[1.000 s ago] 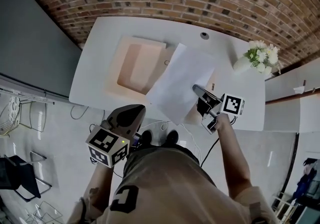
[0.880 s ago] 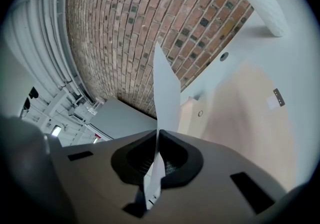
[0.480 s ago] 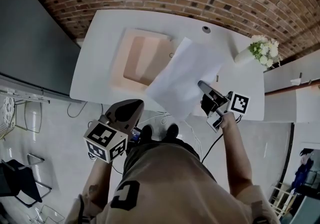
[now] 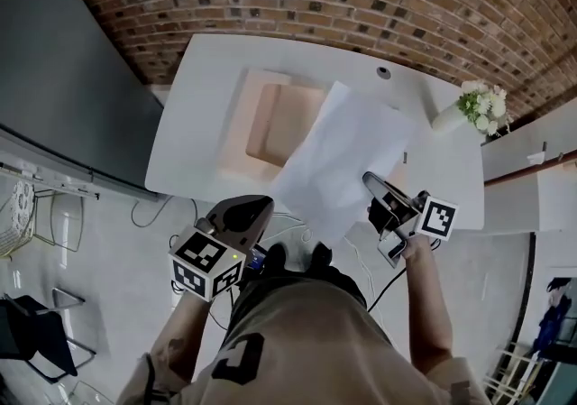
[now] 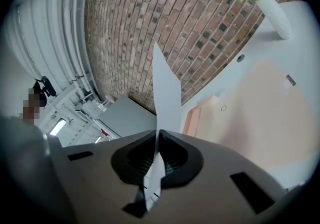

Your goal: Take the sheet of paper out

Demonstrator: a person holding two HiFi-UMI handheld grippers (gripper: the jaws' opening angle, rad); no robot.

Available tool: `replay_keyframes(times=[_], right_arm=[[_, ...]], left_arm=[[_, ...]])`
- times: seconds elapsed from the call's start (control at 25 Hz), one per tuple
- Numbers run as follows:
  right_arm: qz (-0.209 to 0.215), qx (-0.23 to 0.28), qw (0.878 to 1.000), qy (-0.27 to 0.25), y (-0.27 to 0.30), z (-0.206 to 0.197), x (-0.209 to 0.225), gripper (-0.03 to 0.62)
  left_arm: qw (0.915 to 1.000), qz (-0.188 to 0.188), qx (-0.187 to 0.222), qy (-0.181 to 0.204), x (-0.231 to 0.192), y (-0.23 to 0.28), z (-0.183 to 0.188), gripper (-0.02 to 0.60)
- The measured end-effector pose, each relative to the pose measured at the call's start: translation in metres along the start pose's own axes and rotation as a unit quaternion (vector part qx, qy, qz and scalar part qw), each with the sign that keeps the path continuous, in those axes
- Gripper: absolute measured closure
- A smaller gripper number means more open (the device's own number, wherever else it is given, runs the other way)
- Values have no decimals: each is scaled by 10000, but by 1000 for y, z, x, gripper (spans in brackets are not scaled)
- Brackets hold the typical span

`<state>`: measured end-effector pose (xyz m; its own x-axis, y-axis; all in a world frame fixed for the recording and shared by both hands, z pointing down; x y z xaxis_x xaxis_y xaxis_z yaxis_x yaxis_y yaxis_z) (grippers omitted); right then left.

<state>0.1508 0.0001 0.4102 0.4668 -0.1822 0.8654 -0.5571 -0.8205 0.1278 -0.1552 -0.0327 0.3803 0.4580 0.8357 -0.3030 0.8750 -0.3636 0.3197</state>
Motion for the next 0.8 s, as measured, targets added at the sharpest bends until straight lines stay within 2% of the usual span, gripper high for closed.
replay_keyframes(times=[0.16, 0.44, 0.8], right_arm=[[243, -23, 9996, -113, 6, -1, -14, 569], [630, -350, 9963, -459, 11, 6, -30, 569], [878, -654, 9927, -500, -24, 10, -28, 569]], left_arm=[[9999, 47, 59, 94, 2, -6, 7, 568], [9987, 427, 196, 192, 19, -18, 16, 568], [9971, 677, 259, 208, 69, 0, 11, 568]])
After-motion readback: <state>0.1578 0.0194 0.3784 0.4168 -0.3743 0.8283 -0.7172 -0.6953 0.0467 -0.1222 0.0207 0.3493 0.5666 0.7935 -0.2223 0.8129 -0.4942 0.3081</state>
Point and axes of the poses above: the fingertips, and each gripper's own axes: y forward along the fingers, x to its right, z out of its top, the point moved 8 cm from there along -y, backward along the fingers, and after that the axes turned 4 degrees about x, right-handed, at the moved point
